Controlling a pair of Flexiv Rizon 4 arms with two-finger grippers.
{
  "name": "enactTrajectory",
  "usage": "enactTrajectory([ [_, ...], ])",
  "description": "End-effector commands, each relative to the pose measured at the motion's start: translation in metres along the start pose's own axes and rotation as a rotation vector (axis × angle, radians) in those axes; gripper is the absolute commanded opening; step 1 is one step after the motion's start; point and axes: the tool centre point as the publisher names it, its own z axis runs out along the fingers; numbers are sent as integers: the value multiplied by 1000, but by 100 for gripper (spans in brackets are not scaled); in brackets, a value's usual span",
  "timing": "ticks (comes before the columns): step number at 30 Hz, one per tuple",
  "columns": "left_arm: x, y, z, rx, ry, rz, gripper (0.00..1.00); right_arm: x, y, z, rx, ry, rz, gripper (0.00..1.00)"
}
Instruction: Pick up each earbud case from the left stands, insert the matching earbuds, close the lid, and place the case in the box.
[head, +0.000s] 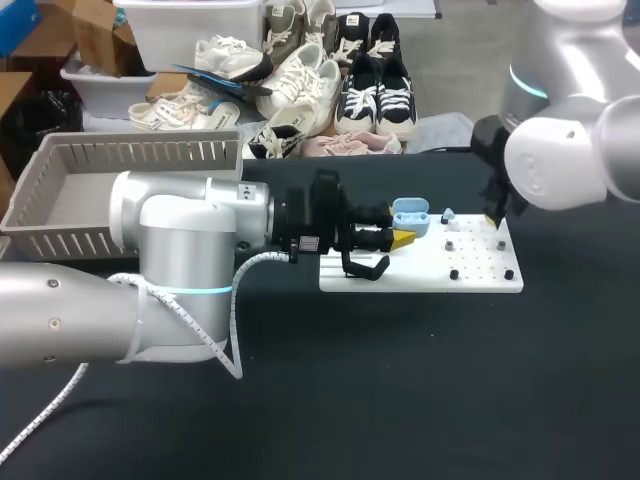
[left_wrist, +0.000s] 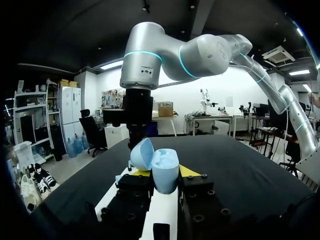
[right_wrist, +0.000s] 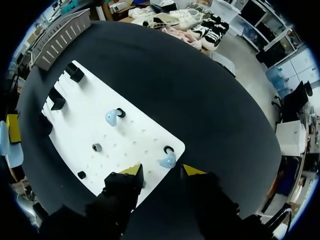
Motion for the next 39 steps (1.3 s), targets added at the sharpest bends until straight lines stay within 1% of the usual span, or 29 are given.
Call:
enactTrajectory([
  [1, 0, -2, 0, -6, -2, 1, 0, -1, -1, 1, 0, -2, -3, 45],
  [24, 0, -2, 0, -6, -2, 1, 0, -6, -7, 2, -6, 12, -14, 40],
  [27, 0, -2, 0, -6, -2, 1, 0, -6, -7, 2, -5, 11, -10, 36],
  [39, 0, -2, 0, -6, -2, 1, 0, -3, -4, 4, -12, 4, 15, 37],
])
